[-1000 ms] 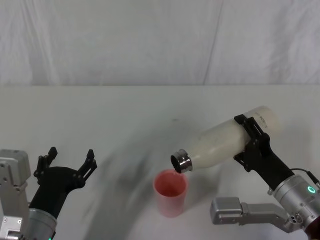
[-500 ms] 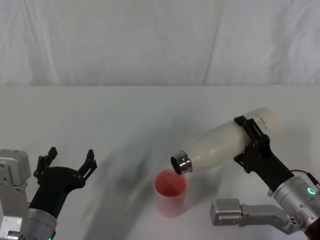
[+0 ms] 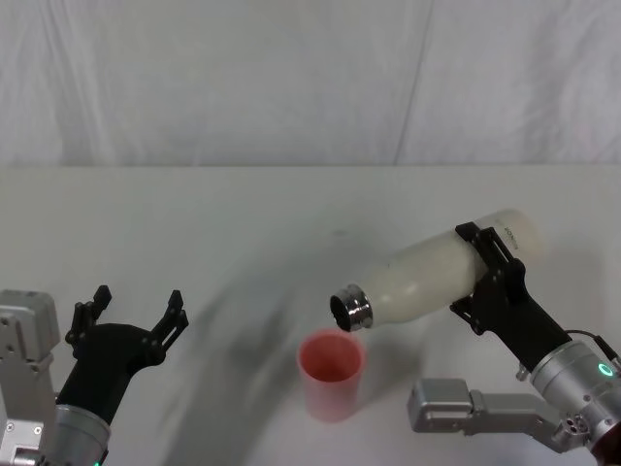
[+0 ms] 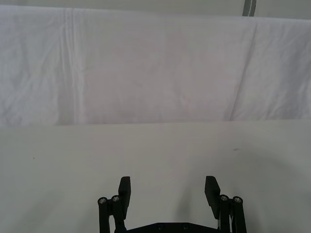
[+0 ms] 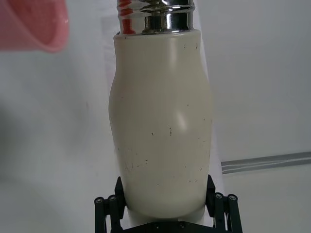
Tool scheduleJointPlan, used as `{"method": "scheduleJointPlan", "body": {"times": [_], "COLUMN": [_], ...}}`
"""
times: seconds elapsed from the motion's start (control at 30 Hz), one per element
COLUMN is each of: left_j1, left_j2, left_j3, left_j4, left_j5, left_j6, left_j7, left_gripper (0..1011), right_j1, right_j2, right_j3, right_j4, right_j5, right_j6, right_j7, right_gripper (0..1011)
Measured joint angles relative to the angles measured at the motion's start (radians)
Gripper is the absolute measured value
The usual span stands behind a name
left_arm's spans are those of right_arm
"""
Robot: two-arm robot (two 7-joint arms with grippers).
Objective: Grasp the thermos with one hand and pour water into the cup lid.
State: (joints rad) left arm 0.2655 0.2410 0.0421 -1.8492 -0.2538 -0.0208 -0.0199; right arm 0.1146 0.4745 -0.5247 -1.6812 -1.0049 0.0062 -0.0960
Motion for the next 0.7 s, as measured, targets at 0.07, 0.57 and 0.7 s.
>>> {"method": "scheduleJointPlan", "body": {"times": [0.07, 0.57, 0.7], "left_j1": [0.000, 0.000, 0.000], "left_j2": [0.000, 0.000, 0.000], "left_j3": [0.000, 0.000, 0.000], "left_j4": [0.000, 0.000, 0.000], "left_j5": [0.000, 0.000, 0.000], "left_j6": [0.000, 0.000, 0.000], "left_j7": [0.000, 0.000, 0.000], "left_gripper": [1001, 1001, 1001], "right_j1": [-0.003, -0.038, -0.049], "right_j2": [-0.003, -0.041, -0.058], "right_j3": [0.006, 0.094, 0.129], "right_j4": [-0.006, -0.060, -0.072], "right_j5": [0.015, 0.250, 0.348], "right_j6": [-0.005, -0.071, -0.085], "right_j7": [0.004, 0.097, 0.147], "right_gripper": [951, 951, 951]}}
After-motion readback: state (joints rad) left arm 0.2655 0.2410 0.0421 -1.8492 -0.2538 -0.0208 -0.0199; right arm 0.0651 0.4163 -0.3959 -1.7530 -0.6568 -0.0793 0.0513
